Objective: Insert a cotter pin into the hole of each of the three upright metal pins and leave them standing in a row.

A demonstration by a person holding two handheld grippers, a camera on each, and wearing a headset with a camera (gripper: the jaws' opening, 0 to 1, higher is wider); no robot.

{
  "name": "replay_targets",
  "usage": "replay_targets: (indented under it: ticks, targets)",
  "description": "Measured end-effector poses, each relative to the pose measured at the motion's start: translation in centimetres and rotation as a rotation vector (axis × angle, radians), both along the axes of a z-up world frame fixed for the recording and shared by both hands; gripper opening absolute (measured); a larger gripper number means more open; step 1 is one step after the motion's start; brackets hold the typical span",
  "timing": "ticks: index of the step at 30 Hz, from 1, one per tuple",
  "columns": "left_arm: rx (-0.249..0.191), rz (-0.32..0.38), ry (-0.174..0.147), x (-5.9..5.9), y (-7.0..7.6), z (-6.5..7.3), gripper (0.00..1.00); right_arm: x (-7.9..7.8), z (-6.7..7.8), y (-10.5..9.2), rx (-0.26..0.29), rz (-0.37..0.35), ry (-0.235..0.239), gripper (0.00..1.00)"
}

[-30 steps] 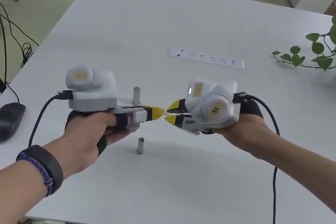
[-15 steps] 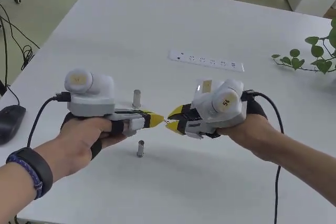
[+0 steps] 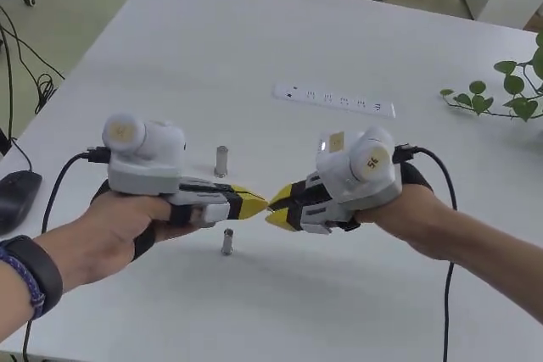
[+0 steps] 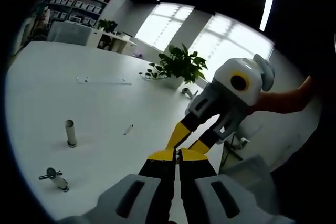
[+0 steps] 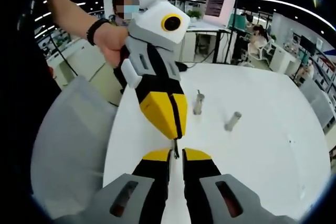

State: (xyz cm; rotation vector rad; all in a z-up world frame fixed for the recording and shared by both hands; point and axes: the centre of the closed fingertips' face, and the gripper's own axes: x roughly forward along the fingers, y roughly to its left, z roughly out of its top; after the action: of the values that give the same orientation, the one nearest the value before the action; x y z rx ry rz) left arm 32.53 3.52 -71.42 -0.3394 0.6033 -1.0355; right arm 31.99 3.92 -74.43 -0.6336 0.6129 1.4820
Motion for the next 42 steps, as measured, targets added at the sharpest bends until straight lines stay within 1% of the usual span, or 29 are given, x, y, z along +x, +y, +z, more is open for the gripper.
replay_targets:
  ticks: [4,10,13,20,25,27,32,35,36,38,42]
  targets:
    - [0.005,-0.029,-0.015,-0.4,-0.2,0.1,0.00,-0.5,0.0,0.1,0.007,0.009,0.021,0.10]
    - [0.011,-0.058,-0.030,-0.7,-0.3,0.2,0.00,-0.9,0.0,0.1,0.007,0.024,0.034,0.06]
    - [0.016,-0.073,-0.034,-0.9,-0.3,0.2,0.00,-1.1,0.0,0.1,0.007,0.032,0.037,0.06]
    - [0.029,-0.097,-0.048,-1.3,-0.3,0.1,0.00,-1.3,0.1,-0.1,0.010,0.042,0.032,0.04]
    - [0.053,-0.124,-0.064,-1.7,-0.5,-0.3,0.00,-1.7,-0.3,-0.2,-0.016,0.059,0.017,0.03]
    - [0.066,-0.128,-0.071,-1.8,-0.5,-0.5,0.00,-1.8,-0.5,-0.2,-0.023,0.053,0.015,0.03]
    - [0.079,-0.134,-0.069,-2.0,-0.4,-0.7,0.01,-2.1,-0.9,-0.2,-0.032,0.029,0.019,0.02]
    - [0.092,-0.138,-0.066,-2.2,-0.3,-0.9,0.01,-2.1,-1.1,-0.3,-0.043,0.018,0.011,0.02]
    - [0.094,-0.138,-0.064,-2.3,-0.3,-1.0,0.01,-2.2,-1.1,-0.4,-0.047,0.012,0.020,0.02]
    - [0.099,-0.134,-0.066,-2.4,-0.1,-1.1,0.02,-2.1,-1.1,-0.5,-0.049,0.003,0.019,0.02]
    - [0.100,-0.128,-0.060,-2.6,0.3,-1.3,0.02,-2.0,-1.3,-0.8,-0.054,-0.019,0.021,0.02]
